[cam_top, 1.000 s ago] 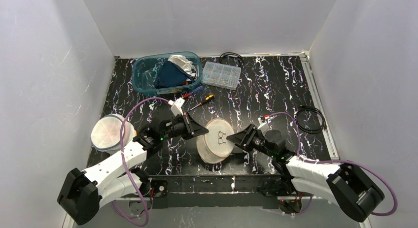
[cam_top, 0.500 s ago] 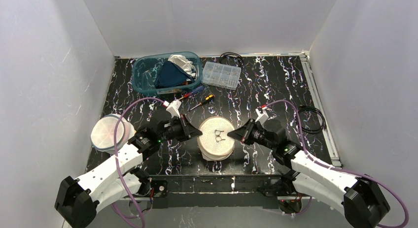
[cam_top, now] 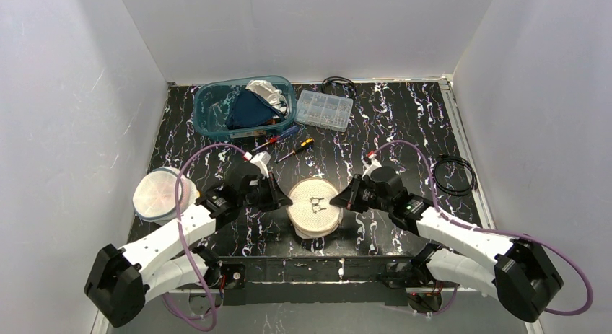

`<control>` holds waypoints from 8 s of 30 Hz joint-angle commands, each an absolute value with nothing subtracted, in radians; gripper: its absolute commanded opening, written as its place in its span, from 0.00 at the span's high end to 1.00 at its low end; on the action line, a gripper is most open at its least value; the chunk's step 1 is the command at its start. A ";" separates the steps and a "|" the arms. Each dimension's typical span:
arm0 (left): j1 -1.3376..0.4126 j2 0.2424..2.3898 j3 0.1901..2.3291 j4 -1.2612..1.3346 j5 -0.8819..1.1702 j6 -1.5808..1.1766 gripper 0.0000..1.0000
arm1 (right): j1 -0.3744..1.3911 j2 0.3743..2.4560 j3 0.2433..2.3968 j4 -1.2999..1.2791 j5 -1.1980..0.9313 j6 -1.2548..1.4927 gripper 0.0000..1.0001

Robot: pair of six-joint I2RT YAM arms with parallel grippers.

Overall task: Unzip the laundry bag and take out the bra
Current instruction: Close the laundry bag at the center of the board, then adjust the laundry bag at the center of the board.

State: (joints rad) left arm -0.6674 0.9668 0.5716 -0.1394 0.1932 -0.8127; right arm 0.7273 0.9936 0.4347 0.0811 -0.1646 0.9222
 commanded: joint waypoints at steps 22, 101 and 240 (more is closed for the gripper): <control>-0.656 1.223 0.514 -0.122 -0.040 -0.776 1.00 | 0.814 1.236 0.428 0.043 0.133 0.822 0.99; -0.711 1.413 0.641 0.024 0.254 -0.776 0.96 | 0.812 1.166 0.302 0.224 -0.016 0.908 0.38; -0.636 1.371 0.919 -0.284 -0.016 -0.617 0.59 | 0.907 1.205 0.407 0.253 0.174 1.197 0.28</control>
State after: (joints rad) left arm -0.6491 1.2907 0.8261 -0.3305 -0.0101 -0.6712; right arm 0.8997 1.1370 0.4011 0.1509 0.1608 1.0920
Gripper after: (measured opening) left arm 0.423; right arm 0.732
